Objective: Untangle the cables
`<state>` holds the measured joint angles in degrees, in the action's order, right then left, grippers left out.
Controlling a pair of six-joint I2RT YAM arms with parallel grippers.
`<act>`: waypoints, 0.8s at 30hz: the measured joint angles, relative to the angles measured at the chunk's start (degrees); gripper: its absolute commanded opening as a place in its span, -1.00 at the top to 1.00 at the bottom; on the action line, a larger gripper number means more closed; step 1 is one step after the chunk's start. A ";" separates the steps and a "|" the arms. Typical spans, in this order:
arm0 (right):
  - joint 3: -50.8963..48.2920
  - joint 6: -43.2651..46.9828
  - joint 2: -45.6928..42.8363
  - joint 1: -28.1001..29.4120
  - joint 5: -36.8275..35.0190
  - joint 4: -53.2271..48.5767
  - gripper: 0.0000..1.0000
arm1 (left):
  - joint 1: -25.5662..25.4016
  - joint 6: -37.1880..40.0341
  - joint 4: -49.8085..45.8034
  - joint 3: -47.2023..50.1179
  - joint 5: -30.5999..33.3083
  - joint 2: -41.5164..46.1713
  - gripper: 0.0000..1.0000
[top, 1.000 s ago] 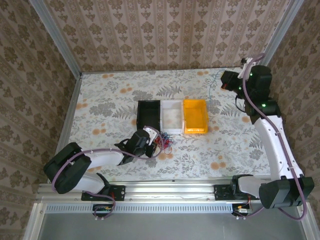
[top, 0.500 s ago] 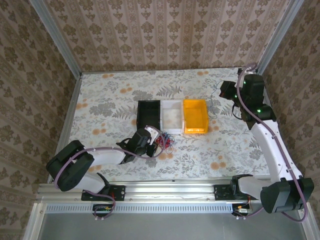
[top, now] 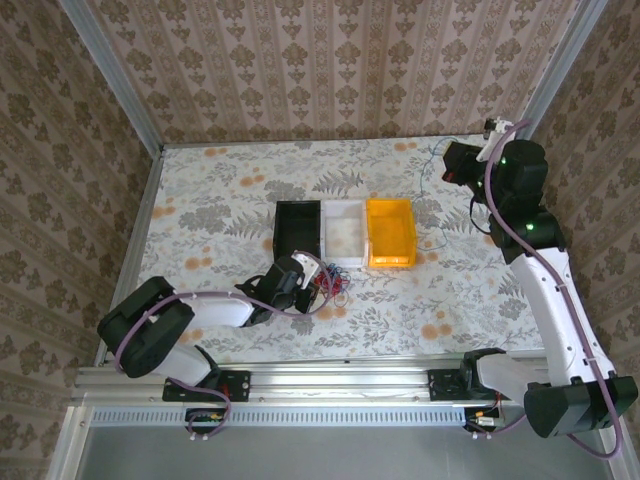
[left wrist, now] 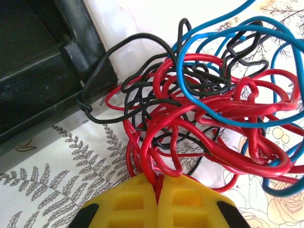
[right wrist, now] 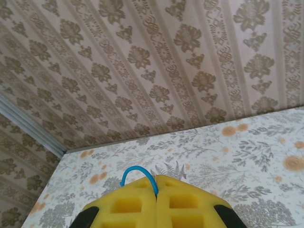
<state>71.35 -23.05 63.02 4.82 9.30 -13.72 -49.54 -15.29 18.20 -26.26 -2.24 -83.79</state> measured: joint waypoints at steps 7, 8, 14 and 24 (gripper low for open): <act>1.92 0.63 0.09 1.73 0.48 0.26 1.00 | 0.00 0.17 0.79 -0.15 -0.44 -0.63 1.00; 2.32 0.63 0.15 1.86 0.59 0.28 1.00 | 0.00 0.17 0.79 -0.15 -0.46 -0.63 1.00; 2.97 0.61 2.12 2.60 1.81 1.77 1.00 | 0.00 0.20 1.44 -0.17 -0.63 -1.01 1.00; 1.16 -0.42 6.54 3.69 4.22 2.56 1.00 | 0.00 0.20 1.81 -0.17 -0.66 -1.25 1.00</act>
<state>72.51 -23.46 69.56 8.51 13.52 -11.16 -49.54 -15.09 20.01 -26.44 -2.90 -85.03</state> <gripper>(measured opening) 0.058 0.047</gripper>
